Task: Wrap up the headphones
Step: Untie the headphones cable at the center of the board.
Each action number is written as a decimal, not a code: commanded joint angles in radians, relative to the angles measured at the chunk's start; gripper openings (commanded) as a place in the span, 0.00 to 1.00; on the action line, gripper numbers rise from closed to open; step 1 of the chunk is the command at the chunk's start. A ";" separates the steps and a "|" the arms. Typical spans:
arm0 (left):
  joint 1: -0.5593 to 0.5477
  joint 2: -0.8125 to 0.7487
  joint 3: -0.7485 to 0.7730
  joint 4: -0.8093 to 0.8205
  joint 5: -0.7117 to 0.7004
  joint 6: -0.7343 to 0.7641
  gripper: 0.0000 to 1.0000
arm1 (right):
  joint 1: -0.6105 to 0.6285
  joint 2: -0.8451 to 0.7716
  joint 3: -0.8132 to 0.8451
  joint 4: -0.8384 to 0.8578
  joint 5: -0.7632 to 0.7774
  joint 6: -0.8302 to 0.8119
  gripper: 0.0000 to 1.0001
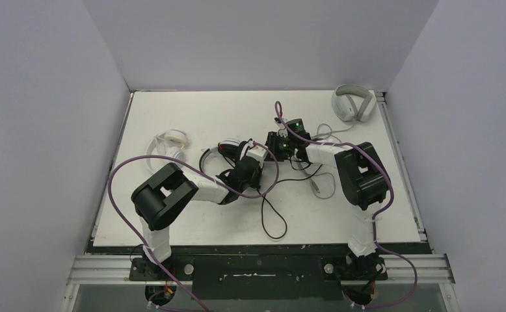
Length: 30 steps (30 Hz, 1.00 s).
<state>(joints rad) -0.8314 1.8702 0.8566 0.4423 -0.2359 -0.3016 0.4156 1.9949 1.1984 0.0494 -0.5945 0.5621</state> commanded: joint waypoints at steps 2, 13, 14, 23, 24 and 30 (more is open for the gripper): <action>-0.012 -0.026 -0.015 0.030 0.001 0.016 0.00 | 0.012 -0.018 -0.008 0.034 0.007 0.004 0.29; -0.028 -0.069 -0.034 0.025 -0.023 -0.012 0.16 | 0.027 -0.105 -0.060 0.071 0.025 -0.023 0.00; -0.031 -0.090 -0.036 0.010 -0.025 -0.025 0.19 | 0.029 -0.122 -0.067 0.069 0.044 -0.034 0.00; -0.042 -0.363 -0.042 -0.195 -0.030 -0.110 0.36 | 0.046 -0.252 -0.114 0.099 0.117 -0.126 0.00; -0.041 -0.382 -0.034 -0.217 -0.034 -0.113 0.37 | 0.048 -0.269 -0.116 0.102 0.117 -0.140 0.00; 0.086 -0.430 0.000 -0.229 0.086 -0.209 0.42 | 0.051 -0.341 -0.150 0.113 0.112 -0.143 0.00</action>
<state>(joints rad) -0.8509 1.4624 0.8135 0.2337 -0.2520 -0.4175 0.4599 1.7222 1.0676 0.1116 -0.4896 0.4438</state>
